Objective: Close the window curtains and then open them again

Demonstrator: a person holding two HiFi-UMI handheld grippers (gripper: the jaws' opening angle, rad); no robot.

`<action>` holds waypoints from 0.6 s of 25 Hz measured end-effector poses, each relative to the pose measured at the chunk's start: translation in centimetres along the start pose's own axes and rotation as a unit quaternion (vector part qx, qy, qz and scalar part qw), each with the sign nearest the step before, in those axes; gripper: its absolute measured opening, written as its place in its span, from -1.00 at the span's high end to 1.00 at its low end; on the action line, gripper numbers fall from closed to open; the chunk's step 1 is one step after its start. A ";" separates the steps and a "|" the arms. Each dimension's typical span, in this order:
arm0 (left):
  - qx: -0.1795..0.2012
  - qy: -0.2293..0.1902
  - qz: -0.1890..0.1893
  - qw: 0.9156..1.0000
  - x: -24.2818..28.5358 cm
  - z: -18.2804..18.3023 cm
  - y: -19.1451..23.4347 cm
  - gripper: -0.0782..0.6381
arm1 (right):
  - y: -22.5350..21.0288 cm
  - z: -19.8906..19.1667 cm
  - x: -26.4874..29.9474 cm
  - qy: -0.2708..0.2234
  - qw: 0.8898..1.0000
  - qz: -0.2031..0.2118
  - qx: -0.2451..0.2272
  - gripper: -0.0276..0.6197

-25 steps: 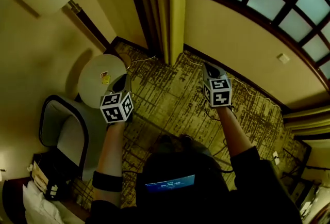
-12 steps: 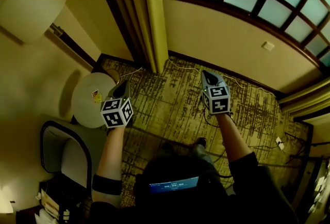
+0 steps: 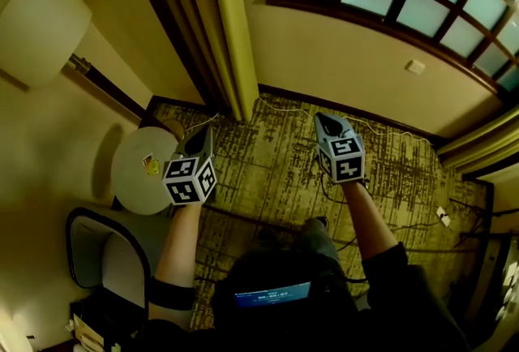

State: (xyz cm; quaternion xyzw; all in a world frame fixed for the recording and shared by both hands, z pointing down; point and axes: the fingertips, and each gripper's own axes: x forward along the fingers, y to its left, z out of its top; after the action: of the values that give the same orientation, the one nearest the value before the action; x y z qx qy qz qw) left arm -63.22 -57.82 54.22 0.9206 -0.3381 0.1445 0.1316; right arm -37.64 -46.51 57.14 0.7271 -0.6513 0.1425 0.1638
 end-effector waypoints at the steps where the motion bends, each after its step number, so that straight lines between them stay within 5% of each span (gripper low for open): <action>1: 0.001 0.000 -0.002 1.000 0.3 0.2 0.1 0.78 | 0.2 0.4 0.0 -0.003 1.000 0.002 -0.001 0.90; 15: 0.005 0.003 -0.014 1.000 10.1 3.4 -0.9 0.78 | -4.6 3.6 7.4 -0.006 1.000 0.028 0.005 0.90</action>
State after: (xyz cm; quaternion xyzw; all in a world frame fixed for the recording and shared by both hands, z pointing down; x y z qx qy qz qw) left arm -54.68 -64.24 54.53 0.9256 -0.3236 0.1472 0.1302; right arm -32.26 -54.23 56.70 0.7100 -0.6720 0.1458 0.1518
